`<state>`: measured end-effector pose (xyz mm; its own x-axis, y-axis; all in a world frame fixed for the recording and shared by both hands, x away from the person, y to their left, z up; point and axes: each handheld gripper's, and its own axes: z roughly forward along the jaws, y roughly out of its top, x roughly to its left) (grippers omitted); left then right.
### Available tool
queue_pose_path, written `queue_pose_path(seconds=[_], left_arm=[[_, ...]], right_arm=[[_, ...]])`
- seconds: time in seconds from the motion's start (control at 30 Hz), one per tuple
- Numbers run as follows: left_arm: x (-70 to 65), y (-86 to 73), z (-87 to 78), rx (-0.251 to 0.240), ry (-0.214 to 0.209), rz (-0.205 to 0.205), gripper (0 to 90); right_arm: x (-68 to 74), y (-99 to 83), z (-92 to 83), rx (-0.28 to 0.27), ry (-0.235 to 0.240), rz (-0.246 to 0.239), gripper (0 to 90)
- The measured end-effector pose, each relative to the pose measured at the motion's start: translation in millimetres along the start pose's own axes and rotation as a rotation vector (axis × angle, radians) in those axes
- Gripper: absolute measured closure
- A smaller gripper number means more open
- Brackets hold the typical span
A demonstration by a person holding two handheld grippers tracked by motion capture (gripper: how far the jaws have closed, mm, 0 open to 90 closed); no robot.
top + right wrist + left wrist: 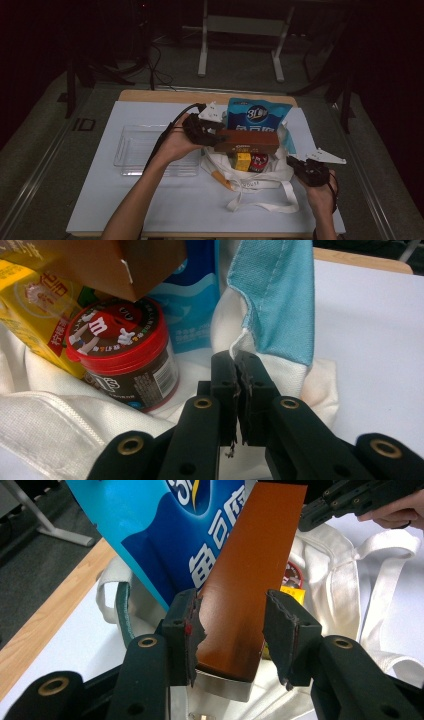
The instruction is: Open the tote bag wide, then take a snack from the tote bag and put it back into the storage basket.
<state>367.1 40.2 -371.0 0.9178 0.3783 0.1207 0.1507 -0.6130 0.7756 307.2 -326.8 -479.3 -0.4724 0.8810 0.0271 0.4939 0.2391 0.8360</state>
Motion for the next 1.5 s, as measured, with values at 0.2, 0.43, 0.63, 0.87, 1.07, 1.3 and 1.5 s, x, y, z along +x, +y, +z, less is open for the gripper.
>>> queue_pose_path(seconds=[0.2, 0.43, 0.63, 0.87, 1.07, 1.3, 1.5], left_arm=[[0.7, 1.4, 2.1, -0.003, -0.008, 0.009, 57.9], [1.1, 11.5, 5.9, 0.025, -0.013, 0.043, 59.0], [1.8, 17.7, 12.5, 0.053, -0.019, 0.056, 58.8], [4.4, 23.3, 19.8, 0.076, -0.026, 0.059, 56.2], [4.4, 28.0, 25.0, 0.093, -0.059, 0.073, 51.3], [4.9, 35.1, 34.3, 0.127, -0.096, 0.079, 45.9], [7.0, 44.5, 44.1, 0.174, -0.127, 0.088, 40.1]], right_arm=[[-0.3, -0.7, -0.7, -0.008, 0.004, -0.001, 86.8], [0.5, -2.6, -1.3, -0.012, 0.008, -0.003, 86.9], [-0.4, -2.9, -1.9, -0.017, 0.012, 0.001, 86.8], [-1.3, -2.9, -2.4, -0.017, 0.016, 0.005, 86.6], [-1.2, -2.7, -2.4, -0.016, 0.018, 0.006, 86.4], [-1.8, -2.8, -2.8, -0.016, 0.022, 0.007, 86.0], [-1.9, -3.0, -2.7, -0.013, 0.025, 0.011, 85.8]])
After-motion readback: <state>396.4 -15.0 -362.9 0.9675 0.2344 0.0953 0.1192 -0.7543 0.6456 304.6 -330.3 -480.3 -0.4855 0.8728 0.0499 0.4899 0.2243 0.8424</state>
